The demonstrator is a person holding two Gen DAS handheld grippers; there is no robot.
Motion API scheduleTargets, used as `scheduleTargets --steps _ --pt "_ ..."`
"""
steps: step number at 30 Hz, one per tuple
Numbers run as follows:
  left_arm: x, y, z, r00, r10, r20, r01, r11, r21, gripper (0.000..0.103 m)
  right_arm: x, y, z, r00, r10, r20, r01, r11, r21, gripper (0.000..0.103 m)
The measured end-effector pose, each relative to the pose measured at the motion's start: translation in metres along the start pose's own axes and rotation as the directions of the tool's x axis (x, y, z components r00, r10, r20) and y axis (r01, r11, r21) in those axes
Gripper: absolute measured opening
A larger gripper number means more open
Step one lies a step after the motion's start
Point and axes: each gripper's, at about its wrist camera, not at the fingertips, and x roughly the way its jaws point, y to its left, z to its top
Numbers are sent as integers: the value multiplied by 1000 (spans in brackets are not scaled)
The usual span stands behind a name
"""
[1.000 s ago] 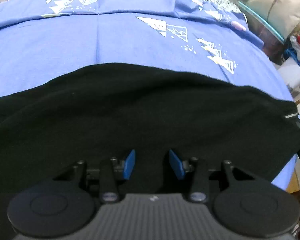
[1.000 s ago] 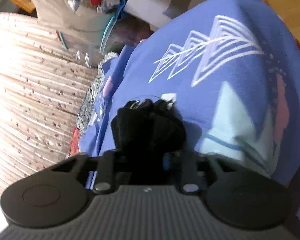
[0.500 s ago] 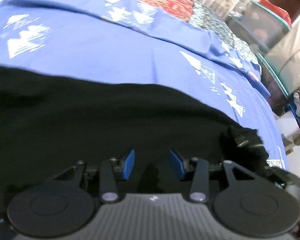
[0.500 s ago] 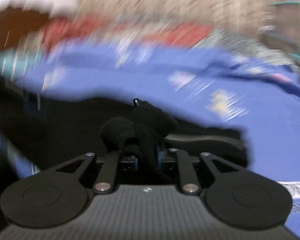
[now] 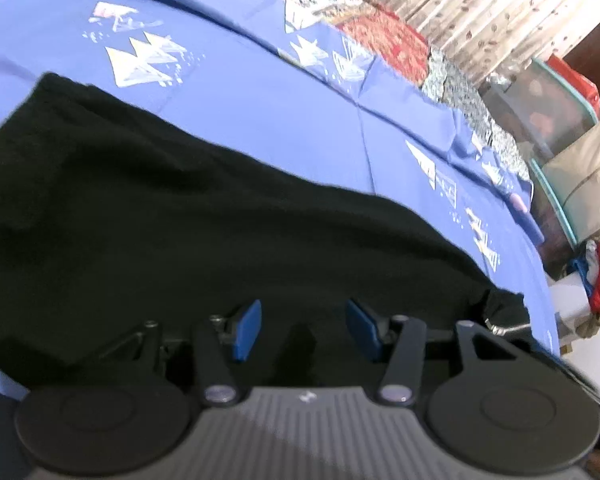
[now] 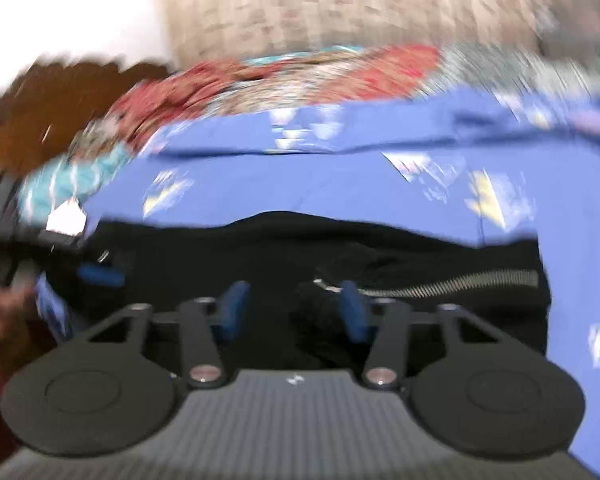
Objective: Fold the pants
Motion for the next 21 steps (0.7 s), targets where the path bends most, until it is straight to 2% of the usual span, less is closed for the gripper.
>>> scheduleTargets --steps 2,4,6,7,10,11,12,14,15,17,20,21 --pt "-11 8 1 1000 -6 29 7 1000 -12 49 12 -16 -12 999 -11 -44 15 995 100 32" --pt "-25 19 1 998 -2 63 3 1000 -26 49 34 -27 -30 989 -66 -136 82 990 118 32" --pt "-43 33 2 994 17 107 -12 999 -44 54 39 -25 -41 993 -69 -91 76 994 77 32" --pt "-53 42 1 991 29 132 -21 998 -57 55 38 -22 -38 992 -78 -98 86 993 82 32" --pt "-86 75 -3 974 83 212 -57 990 -127 69 36 -10 -25 985 -125 -116 130 991 40 33" --pt "-95 87 -4 967 104 233 -68 985 -157 78 28 -5 -20 984 -145 -101 149 988 34 36" --pt "-105 102 -6 958 128 256 -77 977 -199 86 25 -3 -15 985 -161 -66 164 986 44 37" --pt "-115 126 -10 946 159 282 -81 960 -268 92 11 2 -4 987 -156 32 153 985 76 37" --pt "-116 139 -11 946 161 282 -70 949 -306 93 9 6 2 989 -136 57 130 987 96 37" --pt "-111 157 -10 950 148 274 -41 932 -359 94 19 19 11 997 -58 49 51 990 128 37" --pt "-93 171 -1 956 120 269 -9 924 -382 94 62 44 18 993 110 -51 -98 976 196 31" --pt "-86 172 4 957 105 271 4 928 -372 94 82 55 20 983 156 -99 -132 968 213 23"
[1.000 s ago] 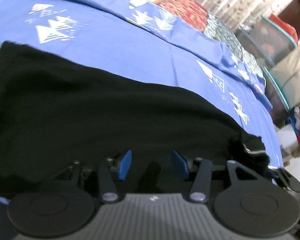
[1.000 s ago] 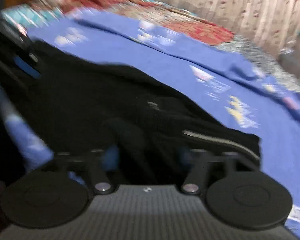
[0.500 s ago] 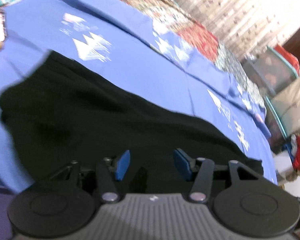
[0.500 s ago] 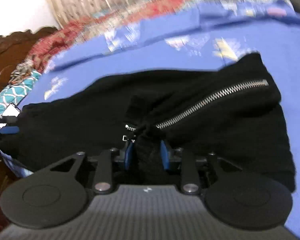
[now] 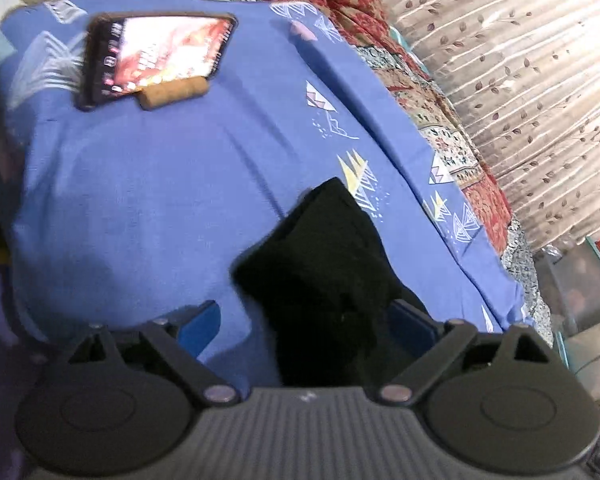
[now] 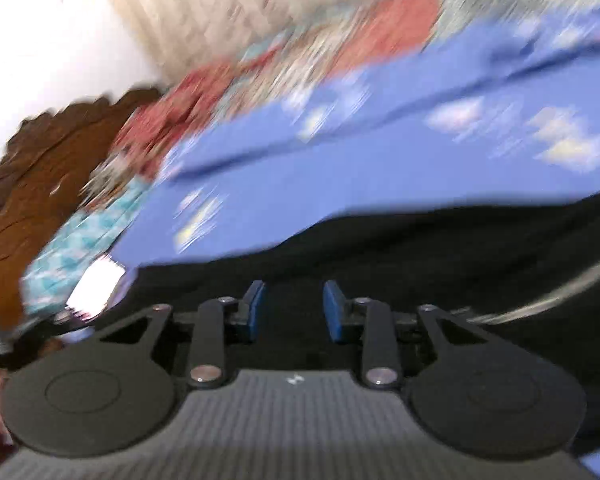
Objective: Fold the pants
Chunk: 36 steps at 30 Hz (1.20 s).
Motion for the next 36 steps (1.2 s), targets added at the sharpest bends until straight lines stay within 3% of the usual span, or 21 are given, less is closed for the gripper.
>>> scheduleTargets --steps 2,5,7,8,9,12,14,17,19,23,25,27,30,33,34,35,36 --pt "15 -4 6 1000 -16 -12 17 1000 19 94 43 18 1 992 80 -98 -78 997 23 18" --pt "36 -7 11 999 -16 -32 18 999 49 93 103 42 2 958 167 -233 -145 983 109 13" --pt "45 -7 10 1000 7 -24 -5 997 78 76 141 53 -2 933 164 -320 -120 981 153 13" --pt "48 -7 9 1000 18 -18 -16 995 98 48 159 56 -5 922 128 -365 -73 984 161 11" --pt "49 -5 8 1000 7 -26 -5 995 102 39 174 55 -6 913 103 -396 -31 983 184 0" --pt "41 -6 8 999 -38 -8 38 996 78 32 191 50 -9 916 136 -376 -15 951 309 0" --pt "28 -23 3 996 -88 20 84 987 136 32 188 58 -8 920 115 -375 -11 963 268 0" --pt "11 -67 -9 983 -179 33 161 943 292 31 185 54 -4 920 135 -369 -30 960 277 1" --pt "6 -101 -23 979 -202 24 175 893 414 31 175 45 -1 925 174 -339 -58 944 326 11" --pt "11 -153 -60 976 -218 -20 190 794 577 33 129 19 9 967 189 -171 -112 919 378 22" --pt "20 -172 -86 979 -198 -53 186 750 635 37 103 -4 13 979 177 -104 -115 893 436 38" --pt "32 -186 -110 978 -180 -107 205 722 661 51 83 -26 12 983 177 -45 -130 853 505 65" --pt "48 -200 -139 941 -160 -297 326 663 674 73 63 -50 6 988 152 16 -132 801 584 69" --pt "33 -208 -156 942 -168 -291 333 569 752 76 63 -57 5 990 144 6 -119 790 601 71" --pt "26 -206 -154 943 -182 -279 333 564 756 77 64 -57 6 988 154 8 -128 787 603 72" --pt "18 -203 -148 942 -198 -270 335 576 746 79 65 -55 5 986 164 8 -135 788 601 73" --pt "9 -195 -136 942 -216 -258 337 607 720 80 68 -53 4 985 172 3 -140 792 594 75"
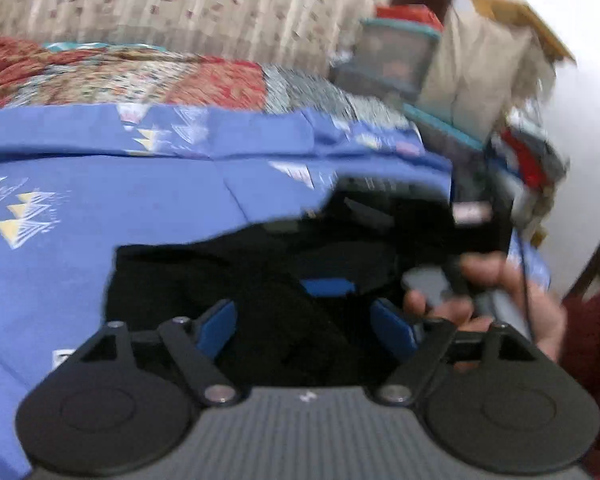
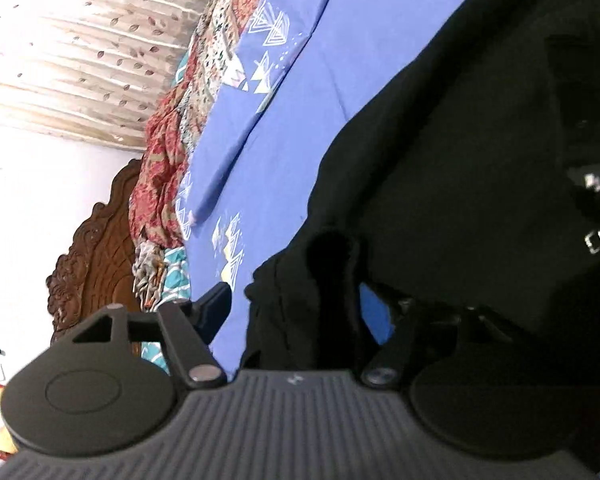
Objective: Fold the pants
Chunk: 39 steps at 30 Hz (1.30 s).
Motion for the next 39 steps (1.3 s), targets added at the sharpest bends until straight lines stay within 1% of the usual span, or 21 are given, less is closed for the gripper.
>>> scheduleTargets --steps 2,4,5,6,7,9,11,13,15,17,18,19,21,23,26,27,28,31,33,36,39 --pt "-22 21 2 999 26 45 -21 995 -100 81 2 4 0 1000 -1 -26 1 1000 -20 76" --pt "-34 50 5 994 89 62 -73 972 -221 81 10 6 -5 998 -15 -68 11 998 -58 72" --pt "-39 64 4 991 122 59 -101 955 -278 78 12 7 -7 995 -32 -90 24 995 -95 64" --pt "-40 79 3 986 162 43 -138 930 -340 72 19 12 -12 992 -66 -111 48 987 -156 32" --pt "-41 88 1 982 186 25 -162 911 -379 67 23 15 -17 987 -101 -122 74 975 -209 23" --pt "-41 102 -3 980 201 1 -180 879 -442 50 23 24 -21 988 -117 -100 83 953 -293 22" --pt "-33 106 -3 981 193 -10 -175 870 -461 42 14 39 -21 993 -109 -40 84 911 -403 22" --pt "-22 97 0 986 166 -14 -155 887 -434 37 4 52 -21 992 -116 39 119 843 -525 23" --pt "1 88 7 992 123 -23 -122 914 -386 29 6 56 -18 979 -175 103 202 781 -591 27" --pt "16 74 11 995 90 -46 -100 934 -344 29 13 48 -15 944 -283 170 325 709 -626 36" --pt "30 67 13 995 71 -66 -88 944 -319 29 15 42 -12 924 -326 199 376 685 -624 51" --pt "37 61 11 995 56 -83 -78 952 -296 29 11 36 -9 915 -341 217 400 689 -604 60" --pt "59 46 6 989 42 -140 -74 970 -232 29 -6 30 -2 919 -324 226 395 735 -551 61" --pt "78 40 -6 972 91 -215 -130 976 -177 29 -28 33 2 916 -291 276 398 747 -533 61" --pt "85 37 -13 972 102 -210 -134 980 -145 29 -84 35 11 904 -179 389 380 754 -536 63" --pt "83 37 -11 971 97 -219 -134 978 -157 29 -103 33 14 884 -155 441 392 758 -521 68" --pt "81 36 -10 970 93 -226 -132 977 -165 29 -122 29 18 854 -149 498 420 763 -491 70" --pt "64 38 7 977 44 -209 -89 974 -209 29 -185 -9 34 752 -196 629 489 805 -335 77" --pt "57 38 23 990 9 -144 -42 972 -230 29 -216 -43 40 726 -241 645 476 853 -216 78" --pt "66 26 43 994 -31 -108 6 975 -223 29 -237 -89 37 727 -289 622 402 914 -46 79" --pt "98 8 45 983 -60 -175 24 980 -200 29 -236 -120 30 763 -276 584 316 948 35 80"
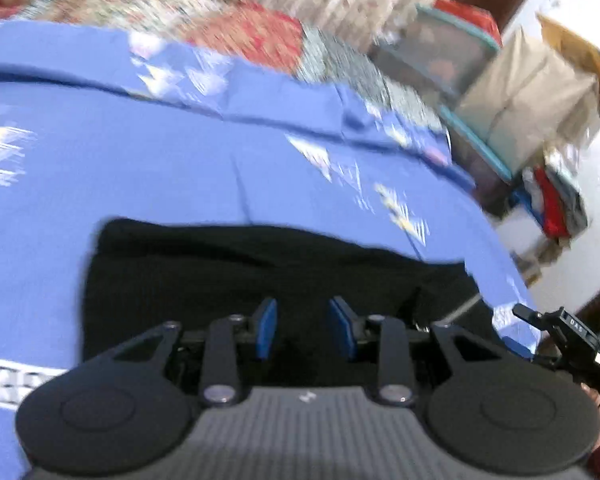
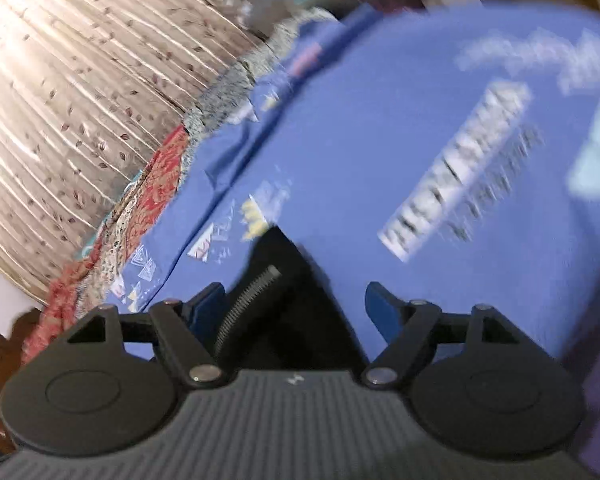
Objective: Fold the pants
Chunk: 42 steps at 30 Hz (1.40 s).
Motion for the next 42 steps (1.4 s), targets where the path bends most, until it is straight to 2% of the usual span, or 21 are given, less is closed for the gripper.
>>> scheduleTargets --steps 4,5,6,8,10,11,15,17,22,23,25,27,29,31,33,35,36,37,38,40,42 --pt "50 -11 -14 989 56 -140 -50 998 46 25 16 -6 -18 996 50 -78 -46 998 47 75" --pt "51 -13 -15 990 68 -125 -60 996 64 24 20 -2 -22 991 77 -108 -73 997 39 68" --pt "50 -15 -12 988 76 -132 -68 996 65 22 17 7 -21 988 74 -133 -74 997 4 43" --pt "41 -16 0 986 67 -153 -62 997 39 24 15 28 -23 988 17 -151 -38 990 -135 30" --pt "23 -18 19 992 65 -111 -62 998 28 31 8 45 -22 990 37 -135 -63 978 -201 27" --pt "14 -20 30 995 62 -77 -60 998 22 41 3 53 -22 991 46 -123 -75 967 -242 27" --pt "-10 -53 70 1000 -19 -12 20 999 36 71 -5 102 -37 995 55 -78 -85 878 -470 27" --pt "-5 -78 80 998 -56 -37 59 995 85 92 -1 121 -47 995 71 -70 -98 820 -563 27" --pt "43 -138 79 979 -72 -193 111 973 201 100 4 139 -65 993 96 -76 -122 710 -693 27" --pt "53 -143 77 974 -57 -219 104 973 207 96 6 141 -68 992 99 -80 -127 697 -706 27" --pt "74 -149 72 962 -12 -274 72 975 209 46 1 147 -75 989 117 -93 -148 658 -738 27" --pt "75 -141 71 961 -7 -277 59 982 180 27 -4 155 -84 986 134 -101 -162 607 -778 29" --pt "66 -124 72 961 -64 -269 100 987 124 24 -10 156 -87 983 157 -95 -168 573 -802 31" --pt "51 -107 71 965 -88 -248 118 987 108 23 -14 149 -82 973 199 -117 -214 585 -782 35" --pt "35 -93 70 971 -87 -222 114 988 109 23 -16 142 -74 961 241 -135 -258 603 -755 53" --pt "23 -79 75 977 -89 -195 107 991 83 23 -13 139 -73 954 253 -160 -285 602 -746 56" --pt "16 -69 76 979 -92 -181 103 993 56 23 -13 142 -78 951 250 -184 -301 595 -745 54" --pt "10 -61 77 981 -92 -172 100 994 35 23 -9 144 -81 946 243 -215 -319 584 -746 34" --pt "6 -53 78 982 -93 -164 97 995 15 23 -7 150 -85 937 245 -249 -347 574 -742 25" --pt "-5 -36 77 986 -91 -136 90 996 -13 23 -8 166 -94 909 272 -316 -416 532 -737 22" --pt "-19 -18 75 991 -86 -103 83 996 -34 23 -14 188 -111 900 280 -335 -430 439 -789 21"
